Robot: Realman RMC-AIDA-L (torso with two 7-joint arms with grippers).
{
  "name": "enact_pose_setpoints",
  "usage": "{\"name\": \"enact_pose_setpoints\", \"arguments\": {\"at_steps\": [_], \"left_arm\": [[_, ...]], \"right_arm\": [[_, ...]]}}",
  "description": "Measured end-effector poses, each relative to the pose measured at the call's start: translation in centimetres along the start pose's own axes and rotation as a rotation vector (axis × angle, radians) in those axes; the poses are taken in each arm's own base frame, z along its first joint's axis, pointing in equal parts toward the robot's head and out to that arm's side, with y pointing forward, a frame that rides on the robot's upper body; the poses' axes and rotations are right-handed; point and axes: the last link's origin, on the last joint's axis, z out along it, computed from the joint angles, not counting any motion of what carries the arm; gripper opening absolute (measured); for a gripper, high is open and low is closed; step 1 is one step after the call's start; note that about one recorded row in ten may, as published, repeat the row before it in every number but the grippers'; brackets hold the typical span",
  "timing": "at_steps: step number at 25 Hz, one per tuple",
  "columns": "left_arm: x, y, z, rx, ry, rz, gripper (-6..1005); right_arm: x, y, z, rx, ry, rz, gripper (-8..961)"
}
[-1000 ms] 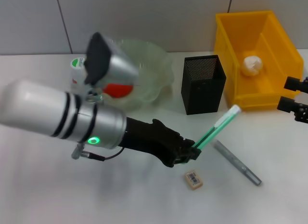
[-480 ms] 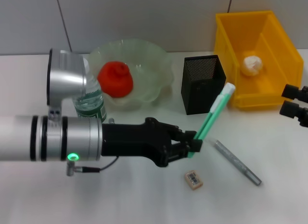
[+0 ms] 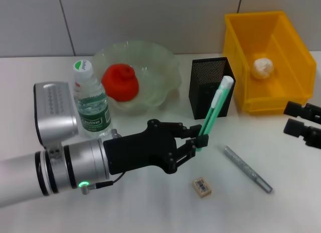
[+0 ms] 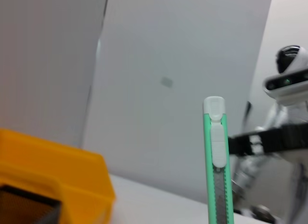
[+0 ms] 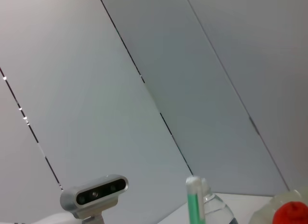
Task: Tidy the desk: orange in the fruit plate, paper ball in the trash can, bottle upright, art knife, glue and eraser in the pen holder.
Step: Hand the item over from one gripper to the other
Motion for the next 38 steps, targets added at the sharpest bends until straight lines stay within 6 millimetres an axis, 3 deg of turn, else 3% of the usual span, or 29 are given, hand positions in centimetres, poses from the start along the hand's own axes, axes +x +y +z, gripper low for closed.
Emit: {"name": "enact_pose_setpoints", "arguments": {"at_steps": [6, 12, 23, 38], "left_arm": [[-2.4, 0.8, 1.3, 0.11, 0.022, 0.114, 203], [-3.5, 1.8, 2.0, 0.173, 0.034, 0.174, 205], [-3.6, 1.5, 1.5, 0.322, 0.097, 0.174, 209], [-3.8, 1.5, 2.0, 0.422, 0.106, 0.201, 213]], "right_arm": [[1.6, 0.2, 2.0, 0.006, -0.003, -0.057, 698], [3.2, 0.0, 3.5, 0.017, -0.004, -0.105, 698], [4.9, -0.4, 6.0, 0.074, -0.114, -0.241, 696], [5.7, -0.9, 10.0, 0.156, -0.212, -0.259, 695]]}}
